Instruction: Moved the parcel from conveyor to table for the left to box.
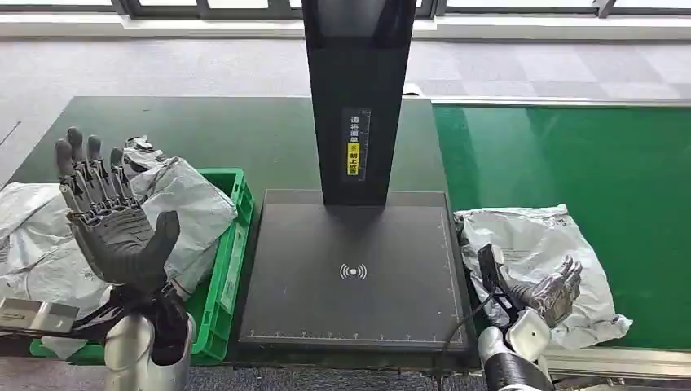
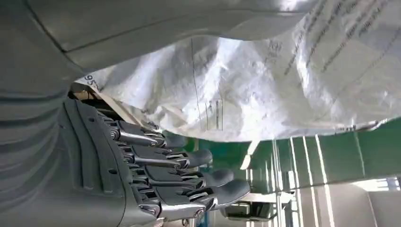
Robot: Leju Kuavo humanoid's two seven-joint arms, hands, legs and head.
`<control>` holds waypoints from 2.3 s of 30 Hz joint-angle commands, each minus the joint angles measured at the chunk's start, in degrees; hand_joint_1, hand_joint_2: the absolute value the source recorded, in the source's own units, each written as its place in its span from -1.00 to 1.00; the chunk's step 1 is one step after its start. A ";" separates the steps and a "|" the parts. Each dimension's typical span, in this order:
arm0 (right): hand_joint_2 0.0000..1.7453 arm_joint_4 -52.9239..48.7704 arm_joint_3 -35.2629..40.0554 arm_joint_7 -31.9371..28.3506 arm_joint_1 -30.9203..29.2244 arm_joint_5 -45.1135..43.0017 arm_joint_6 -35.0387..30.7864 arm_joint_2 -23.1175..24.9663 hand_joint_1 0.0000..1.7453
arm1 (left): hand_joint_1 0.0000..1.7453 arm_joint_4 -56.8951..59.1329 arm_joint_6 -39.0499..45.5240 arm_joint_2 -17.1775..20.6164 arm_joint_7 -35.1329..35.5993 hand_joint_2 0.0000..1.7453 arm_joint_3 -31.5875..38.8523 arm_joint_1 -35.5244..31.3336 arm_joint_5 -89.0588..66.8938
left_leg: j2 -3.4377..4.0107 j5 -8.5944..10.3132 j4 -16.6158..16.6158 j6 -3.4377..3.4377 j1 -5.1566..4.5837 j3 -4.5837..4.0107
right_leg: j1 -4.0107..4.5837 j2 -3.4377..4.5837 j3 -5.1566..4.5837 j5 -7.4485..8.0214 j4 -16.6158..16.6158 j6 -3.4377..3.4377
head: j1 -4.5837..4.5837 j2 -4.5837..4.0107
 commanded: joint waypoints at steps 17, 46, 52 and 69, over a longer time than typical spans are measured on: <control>1.00 13.93 -0.49 5.65 -4.13 -0.27 16.46 -2.62 1.00 | -1.00 -4.56 -3.47 -1.32 0.22 1.00 -0.80 3.14 -1.04 | 0.07 -0.01 -0.13 -0.03 0.02 0.24 | 0.02 0.00 0.27 -0.01 -0.16 0.01 | 0.00 0.00; 1.00 -52.32 -9.77 -33.79 11.43 -14.39 -3.49 13.03 1.00 | -1.00 -6.17 -1.86 -1.11 0.22 1.00 -2.15 4.59 -1.80 | -0.04 -0.04 0.02 -0.05 -0.10 -0.01 | -0.10 -0.10 -0.03 -0.12 0.14 -0.02 | 0.00 0.00; 1.00 -70.25 -4.86 -44.11 14.61 -24.71 -3.49 13.03 1.00 | -1.00 -3.34 -1.46 -0.62 0.22 1.00 -2.91 2.17 -1.73 | -0.39 0.01 0.00 -0.04 -0.07 -0.04 | -0.07 -0.47 0.02 -0.17 0.07 -0.01 | -0.02 0.00; 1.00 -41.98 26.91 -45.25 15.04 -18.01 -3.49 12.85 1.00 | -1.00 -2.18 -1.66 0.52 0.22 1.00 -3.56 0.63 -1.71 | 0.39 -0.01 -0.21 -0.12 0.14 0.36 | 0.13 0.30 0.23 0.07 -0.20 -0.10 | 0.00 -0.02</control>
